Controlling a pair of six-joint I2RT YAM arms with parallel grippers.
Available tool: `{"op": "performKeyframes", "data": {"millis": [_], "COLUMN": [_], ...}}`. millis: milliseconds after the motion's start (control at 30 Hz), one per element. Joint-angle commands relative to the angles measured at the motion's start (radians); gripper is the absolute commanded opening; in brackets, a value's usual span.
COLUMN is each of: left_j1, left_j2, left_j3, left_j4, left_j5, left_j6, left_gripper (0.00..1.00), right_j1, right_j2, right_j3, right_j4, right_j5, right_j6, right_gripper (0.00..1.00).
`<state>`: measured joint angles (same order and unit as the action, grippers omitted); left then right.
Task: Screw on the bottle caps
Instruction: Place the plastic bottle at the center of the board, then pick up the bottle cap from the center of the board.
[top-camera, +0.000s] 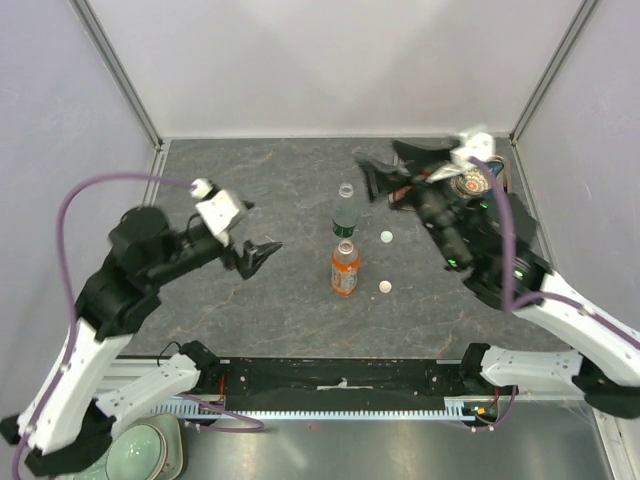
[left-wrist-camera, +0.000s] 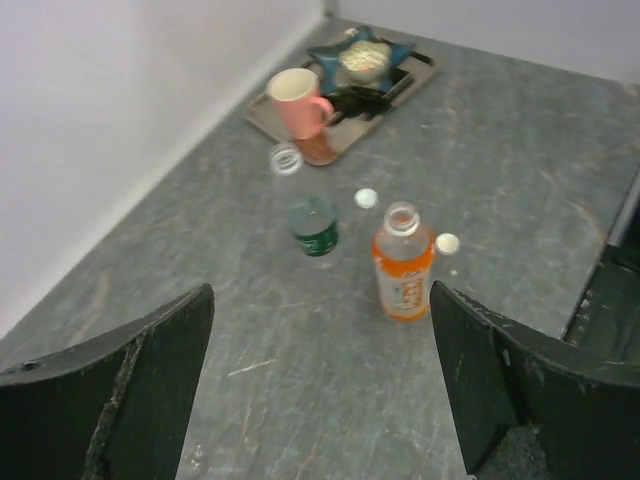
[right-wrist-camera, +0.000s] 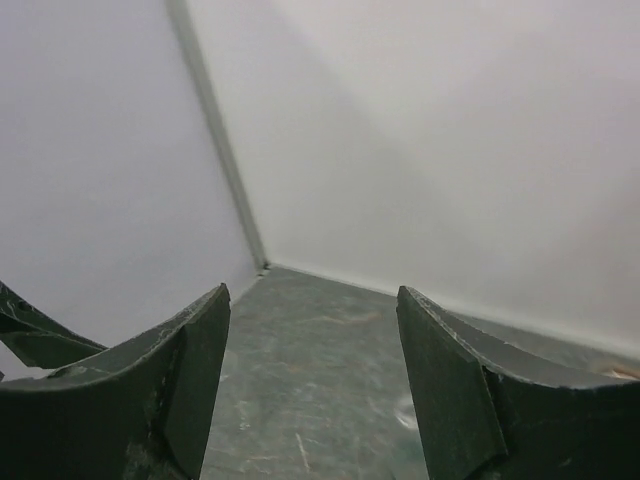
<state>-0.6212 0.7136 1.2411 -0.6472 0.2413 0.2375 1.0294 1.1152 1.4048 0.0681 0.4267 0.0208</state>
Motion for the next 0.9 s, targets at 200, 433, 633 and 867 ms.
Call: {"op": "performKeyframes", "data": {"millis": [200,433,633,867], "left_j1": [-0.453,-0.460,-0.469,-0.477], "left_j2": [0.643,0.997,1.217,1.377], "left_j3": [0.476,0.649,0.649,0.633], "left_j4": [-0.207,-0.256,-0.224,-0.163], "left_j5": [-0.114,0.036,0.036,-0.025], "left_j6": [0.224,0.206,0.192,0.200], "left_gripper": [0.99,0.95,0.71,0.62], "right_j1": [-0.005,-0.003,-0.003,-0.005], "right_j2": [-0.415,-0.443,-0.529,-0.583], "right_j3": [-0.144,-0.046,-0.043,-0.063], "right_j4": [-0.439,-0.579,-0.599,-0.639], "right_j5": [0.650,0.771,0.790,0.761], "right_j6": [0.225,0.202,0.209,0.206], "right_gripper": [0.79,0.80,0.75,0.73]}}
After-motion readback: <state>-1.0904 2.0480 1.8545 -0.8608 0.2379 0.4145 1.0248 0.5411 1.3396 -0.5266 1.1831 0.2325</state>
